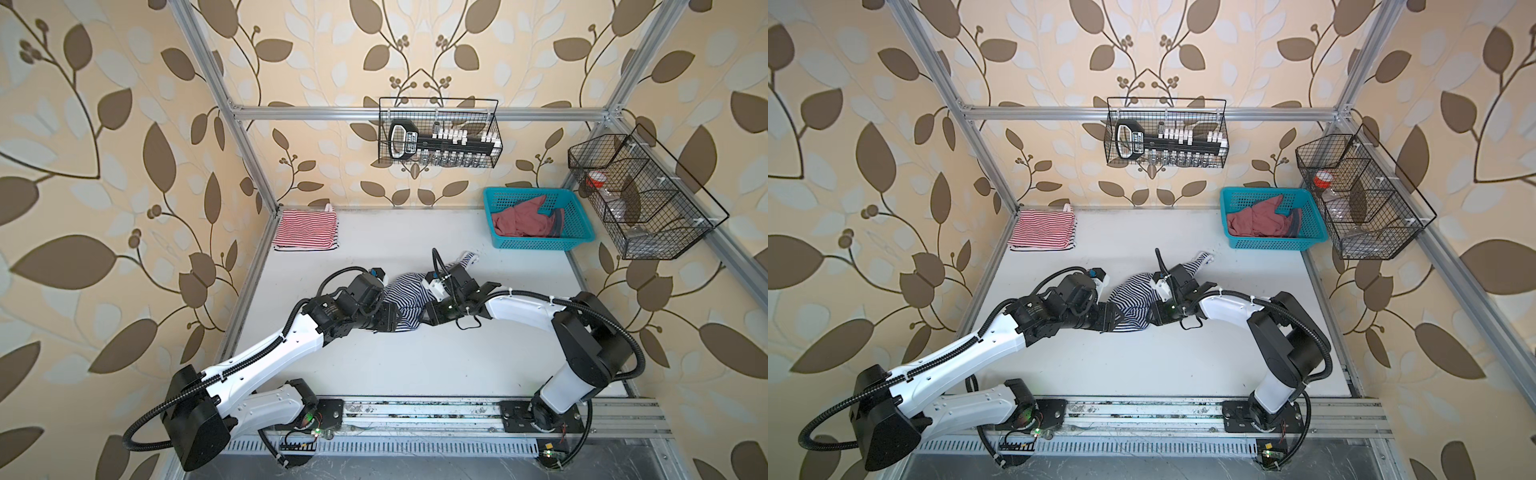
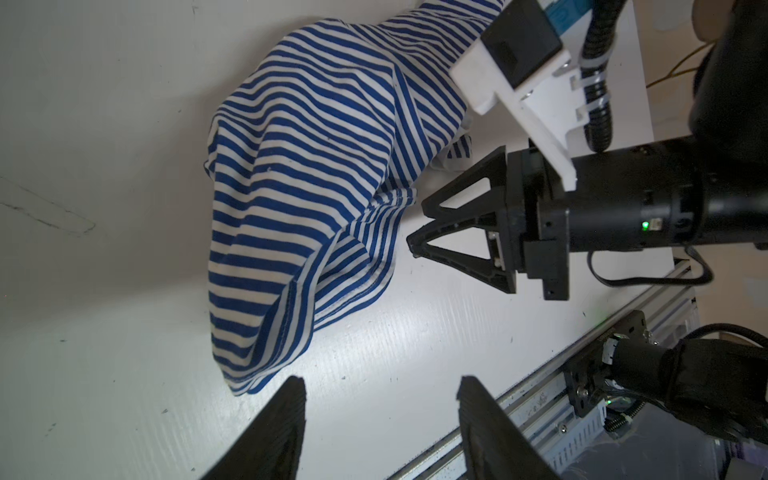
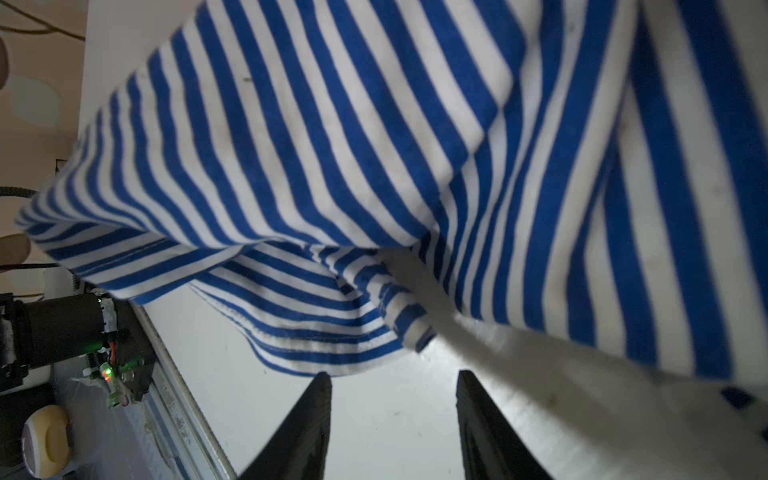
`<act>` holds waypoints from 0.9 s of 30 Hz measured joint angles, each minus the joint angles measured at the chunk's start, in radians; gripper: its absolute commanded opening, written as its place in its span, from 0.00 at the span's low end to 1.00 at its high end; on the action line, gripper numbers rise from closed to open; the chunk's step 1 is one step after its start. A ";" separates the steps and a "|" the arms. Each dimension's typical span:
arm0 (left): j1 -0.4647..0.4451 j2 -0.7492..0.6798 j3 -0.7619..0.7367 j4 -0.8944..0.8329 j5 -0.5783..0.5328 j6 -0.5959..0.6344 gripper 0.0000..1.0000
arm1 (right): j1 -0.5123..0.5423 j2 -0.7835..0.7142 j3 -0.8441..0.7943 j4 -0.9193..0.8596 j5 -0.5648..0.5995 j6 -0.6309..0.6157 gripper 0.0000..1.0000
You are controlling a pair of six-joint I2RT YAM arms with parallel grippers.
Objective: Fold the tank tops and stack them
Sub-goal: 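Grasp the hanging edge of the tank top with the left gripper beside the right gripper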
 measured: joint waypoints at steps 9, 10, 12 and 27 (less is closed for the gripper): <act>-0.100 -0.008 -0.020 -0.014 -0.003 -0.075 0.60 | -0.009 0.094 0.056 0.064 -0.009 -0.010 0.00; -0.107 -0.008 -0.026 -0.015 -0.004 -0.085 0.60 | -0.010 0.101 0.058 0.066 -0.011 -0.003 0.00; -0.118 -0.008 -0.034 -0.024 -0.008 -0.102 0.60 | -0.010 0.105 0.059 0.066 -0.018 0.003 0.00; -0.122 -0.026 -0.022 -0.148 -0.190 -0.175 0.60 | 0.200 -0.044 -0.187 0.422 -0.144 0.436 0.16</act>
